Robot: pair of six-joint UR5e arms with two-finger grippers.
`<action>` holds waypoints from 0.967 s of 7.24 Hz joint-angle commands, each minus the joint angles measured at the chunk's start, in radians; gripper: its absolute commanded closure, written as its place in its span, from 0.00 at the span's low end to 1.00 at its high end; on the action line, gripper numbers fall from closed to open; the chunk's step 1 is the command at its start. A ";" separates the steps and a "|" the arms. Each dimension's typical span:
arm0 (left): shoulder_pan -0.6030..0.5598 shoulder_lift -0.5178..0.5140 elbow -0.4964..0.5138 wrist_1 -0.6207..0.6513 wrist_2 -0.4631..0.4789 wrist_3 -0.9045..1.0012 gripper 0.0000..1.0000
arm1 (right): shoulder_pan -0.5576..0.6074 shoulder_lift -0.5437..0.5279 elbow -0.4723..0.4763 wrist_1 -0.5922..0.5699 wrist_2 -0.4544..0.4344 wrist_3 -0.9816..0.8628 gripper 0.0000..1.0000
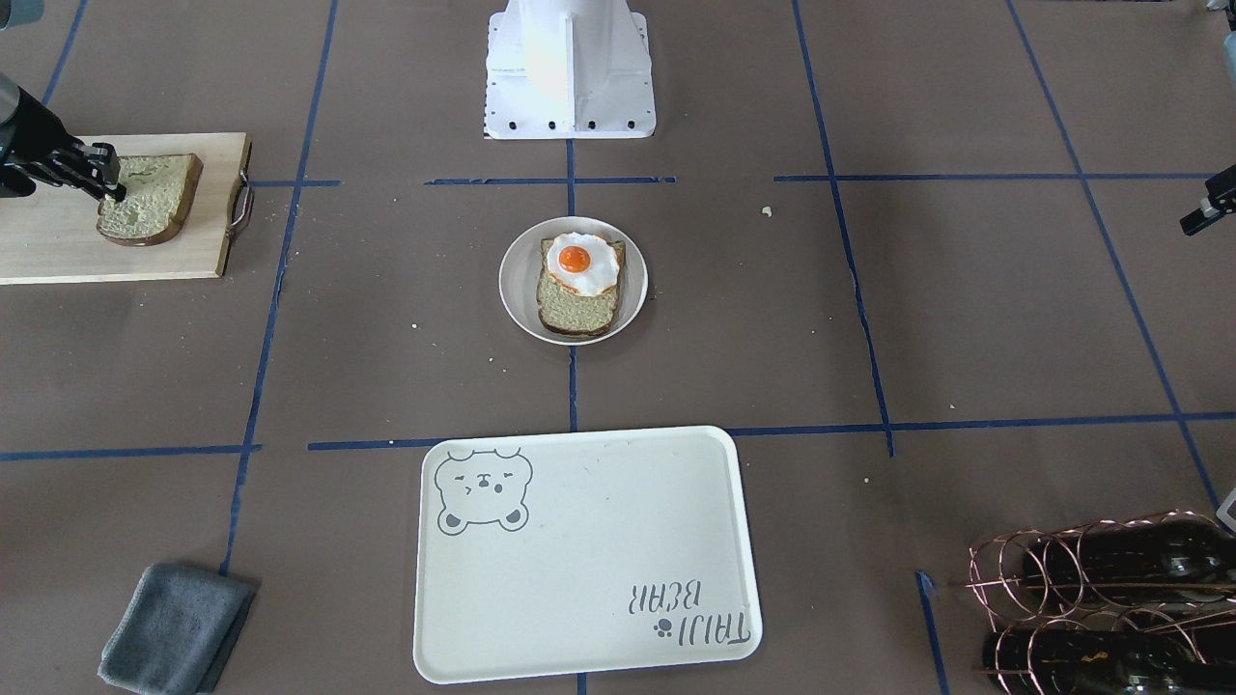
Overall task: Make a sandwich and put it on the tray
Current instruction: 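Lower the right gripper onto the bread slice on the wooden board and grasp it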
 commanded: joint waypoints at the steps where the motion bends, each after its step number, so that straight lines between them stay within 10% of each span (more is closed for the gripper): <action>1: 0.000 0.000 0.000 -0.001 0.000 0.000 0.00 | 0.001 0.001 0.003 0.018 0.008 -0.001 1.00; 7: 0.000 0.000 0.000 -0.001 0.000 -0.001 0.00 | 0.255 0.040 0.052 0.107 0.311 0.001 1.00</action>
